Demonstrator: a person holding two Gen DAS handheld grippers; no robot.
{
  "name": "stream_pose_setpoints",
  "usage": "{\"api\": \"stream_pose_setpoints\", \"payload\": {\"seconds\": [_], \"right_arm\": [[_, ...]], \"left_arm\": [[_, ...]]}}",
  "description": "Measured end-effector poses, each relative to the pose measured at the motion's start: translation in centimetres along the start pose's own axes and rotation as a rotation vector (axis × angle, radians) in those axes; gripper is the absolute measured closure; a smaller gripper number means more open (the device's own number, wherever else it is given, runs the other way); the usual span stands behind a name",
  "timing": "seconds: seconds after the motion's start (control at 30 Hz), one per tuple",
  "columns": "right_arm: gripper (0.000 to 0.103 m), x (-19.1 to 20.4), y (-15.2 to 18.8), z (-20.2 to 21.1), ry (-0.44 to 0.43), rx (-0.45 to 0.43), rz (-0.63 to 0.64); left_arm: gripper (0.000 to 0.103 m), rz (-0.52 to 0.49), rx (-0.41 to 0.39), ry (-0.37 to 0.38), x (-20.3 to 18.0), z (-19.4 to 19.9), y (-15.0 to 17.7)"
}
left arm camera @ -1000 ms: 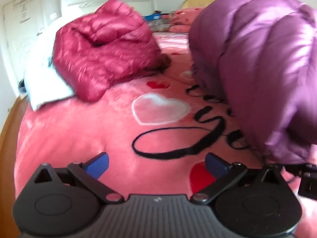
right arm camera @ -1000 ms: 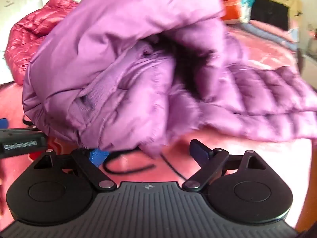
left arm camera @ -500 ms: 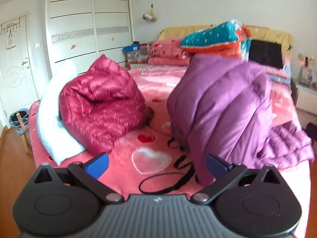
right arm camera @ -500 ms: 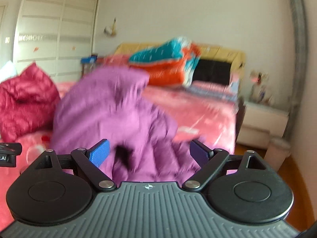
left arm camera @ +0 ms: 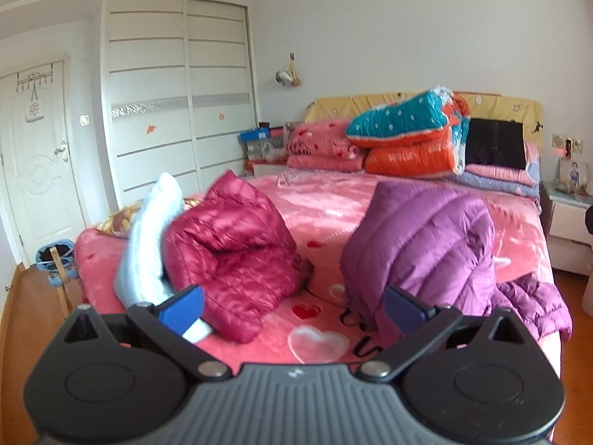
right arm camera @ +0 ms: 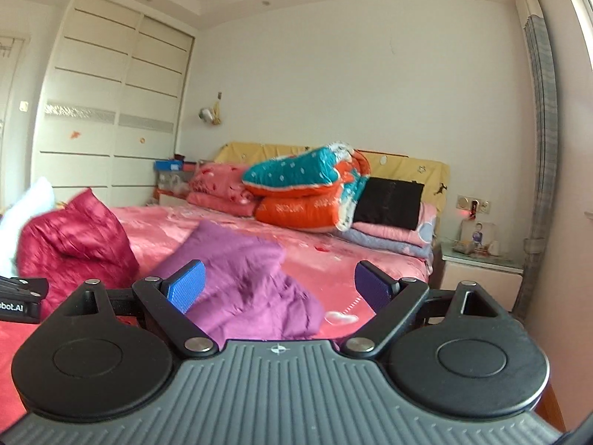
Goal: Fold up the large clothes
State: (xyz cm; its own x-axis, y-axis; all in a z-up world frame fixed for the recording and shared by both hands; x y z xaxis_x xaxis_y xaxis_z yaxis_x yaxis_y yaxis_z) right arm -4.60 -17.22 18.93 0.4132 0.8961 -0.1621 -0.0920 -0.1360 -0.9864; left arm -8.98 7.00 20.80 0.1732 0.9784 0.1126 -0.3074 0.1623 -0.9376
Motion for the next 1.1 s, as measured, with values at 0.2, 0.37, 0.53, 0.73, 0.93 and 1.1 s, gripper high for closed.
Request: {"api": "stream_pose_setpoints", "payload": {"seconds": [0.2,0.37,0.53,0.73,0.93,1.1], "right_arm": [[0.0,1.2,-1.9,3.3,-0.039,-0.026,-0.019],[0.0,1.5,-2.9,3.2,-0.06,-0.012,-0.029],[0.0,1.8,-2.5,2.4,-0.069,0.0,-0.035],[0.0,2.4,-2.5,2.9,-0.116,0.005,-0.031],[0.0,3.1,-2.4,3.5,-0.143,0.007,-0.023],[0.0,3.3,-2.1,3.8,-0.159,0.013,-0.015]], "left_arm": [[0.0,0.006,-0.044,-0.03,2.0,1.9,-1.0],[0.0,0.015,-0.065,-0.045,3.3,3.0,-1.3],[0.0,0.012,-0.078,-0.062,4.2,3.8,-1.3],[0.0,0.016,-0.073,-0.067,4.9,4.2,-1.0],[0.0,0.01,-0.07,-0.062,5.0,4.2,-0.9],[0.0,-0.006,-0.061,-0.059,4.6,4.1,-0.7]]}}
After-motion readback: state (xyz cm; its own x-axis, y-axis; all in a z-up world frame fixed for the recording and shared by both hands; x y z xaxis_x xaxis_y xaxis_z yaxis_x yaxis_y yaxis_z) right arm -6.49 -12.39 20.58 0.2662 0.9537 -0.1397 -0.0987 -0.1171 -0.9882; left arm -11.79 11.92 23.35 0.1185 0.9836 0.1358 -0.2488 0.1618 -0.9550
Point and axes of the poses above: each gripper's, at about its wrist camera, not at the fingertips, and z roughly against the way its jaws point, x to its left, y to its underside, the point moved 5 cm from there along -z, roughly the way its jaws point, and after that the axes turned 5 degrees about -y, right-handed, at the moved point
